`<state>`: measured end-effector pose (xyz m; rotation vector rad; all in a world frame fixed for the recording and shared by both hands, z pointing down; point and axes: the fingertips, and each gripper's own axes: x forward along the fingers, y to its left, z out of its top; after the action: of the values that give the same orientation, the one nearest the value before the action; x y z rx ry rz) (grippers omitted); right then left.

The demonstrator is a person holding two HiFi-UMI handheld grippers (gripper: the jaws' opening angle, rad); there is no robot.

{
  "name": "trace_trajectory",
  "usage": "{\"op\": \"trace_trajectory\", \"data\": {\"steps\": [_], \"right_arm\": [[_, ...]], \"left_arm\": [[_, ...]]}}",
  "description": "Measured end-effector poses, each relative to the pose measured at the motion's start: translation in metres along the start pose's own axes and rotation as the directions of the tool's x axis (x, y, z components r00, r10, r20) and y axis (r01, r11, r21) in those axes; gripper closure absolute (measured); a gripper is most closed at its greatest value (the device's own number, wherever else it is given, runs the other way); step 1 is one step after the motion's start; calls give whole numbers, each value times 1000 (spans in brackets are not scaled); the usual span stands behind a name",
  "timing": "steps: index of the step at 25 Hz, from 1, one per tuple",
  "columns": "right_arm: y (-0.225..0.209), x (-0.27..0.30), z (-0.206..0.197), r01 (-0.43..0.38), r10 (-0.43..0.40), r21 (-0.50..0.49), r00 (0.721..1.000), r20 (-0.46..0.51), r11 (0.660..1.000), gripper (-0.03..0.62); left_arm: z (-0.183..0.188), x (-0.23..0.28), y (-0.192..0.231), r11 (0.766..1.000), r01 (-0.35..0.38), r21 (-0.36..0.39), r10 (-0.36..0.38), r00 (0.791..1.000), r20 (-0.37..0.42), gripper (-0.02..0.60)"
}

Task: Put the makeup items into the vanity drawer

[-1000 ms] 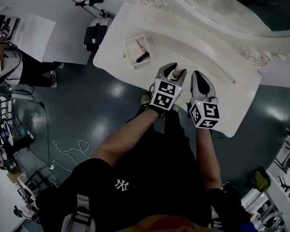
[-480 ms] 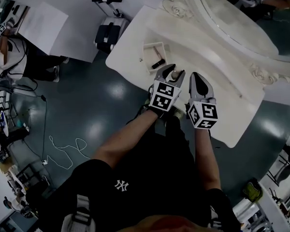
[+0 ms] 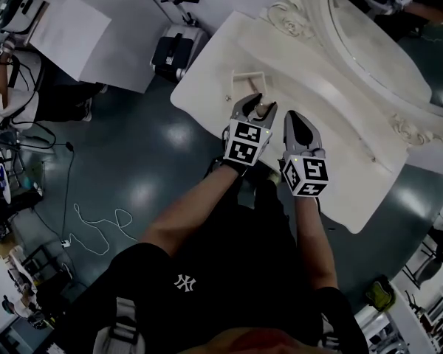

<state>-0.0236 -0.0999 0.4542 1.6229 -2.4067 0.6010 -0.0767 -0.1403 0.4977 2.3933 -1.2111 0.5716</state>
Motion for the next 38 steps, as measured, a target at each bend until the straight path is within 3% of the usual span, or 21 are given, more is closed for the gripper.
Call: {"op": "trace_trajectory", "data": {"steps": [16,38], "right_arm": [[6,55,-10,-7,8,20,998,-66,1000,571],[5,66,-20,6,-3,33,996,-95,999,569]], "left_arm": [[-11,32,56,1000,-19,-15,18,998,-54,413],[-23,39,69,1000,-18,-10,18,997,-69,396]]}}
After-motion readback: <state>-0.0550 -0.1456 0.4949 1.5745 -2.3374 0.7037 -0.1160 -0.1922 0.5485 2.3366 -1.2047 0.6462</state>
